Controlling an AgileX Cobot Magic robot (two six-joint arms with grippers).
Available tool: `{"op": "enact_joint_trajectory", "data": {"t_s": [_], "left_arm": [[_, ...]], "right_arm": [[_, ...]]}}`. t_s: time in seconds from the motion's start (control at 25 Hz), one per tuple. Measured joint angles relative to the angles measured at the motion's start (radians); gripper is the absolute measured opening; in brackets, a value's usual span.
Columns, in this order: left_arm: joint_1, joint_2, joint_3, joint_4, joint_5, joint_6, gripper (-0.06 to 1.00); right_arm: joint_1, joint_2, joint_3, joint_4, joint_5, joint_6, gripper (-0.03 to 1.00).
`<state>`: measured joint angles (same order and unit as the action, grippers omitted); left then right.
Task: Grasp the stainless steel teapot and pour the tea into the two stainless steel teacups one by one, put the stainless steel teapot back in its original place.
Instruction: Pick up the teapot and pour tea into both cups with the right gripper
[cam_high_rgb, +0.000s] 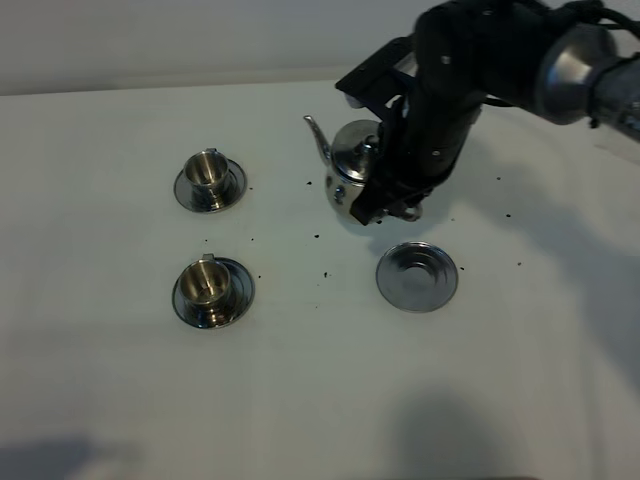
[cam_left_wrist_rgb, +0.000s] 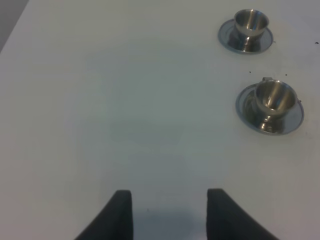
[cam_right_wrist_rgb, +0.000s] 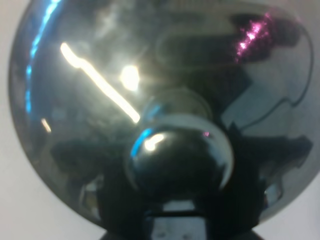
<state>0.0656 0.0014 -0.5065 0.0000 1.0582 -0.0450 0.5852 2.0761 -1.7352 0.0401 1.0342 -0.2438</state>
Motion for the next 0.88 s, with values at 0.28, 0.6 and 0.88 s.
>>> {"op": "enact_joint_trajectory", "data": {"t_s": [0.28, 0.6, 0.88], "left_arm": [[0.0, 0.0, 0.0, 0.0, 0.0, 0.0, 0.38], [0.0, 0.0, 0.0, 0.0, 0.0, 0.0, 0.38], [0.0, 0.0, 0.0, 0.0, 0.0, 0.0, 0.38]], "right_arm": [[0.072, 0.169, -0.304, -0.092, 0.116, -0.038, 0.18], [0.11, 0.34, -0.541, -0.161, 0.172, -0.079, 0.18], [0.134, 0.443, -0.664, -0.208, 0.175, -0.115, 0.18]]}}
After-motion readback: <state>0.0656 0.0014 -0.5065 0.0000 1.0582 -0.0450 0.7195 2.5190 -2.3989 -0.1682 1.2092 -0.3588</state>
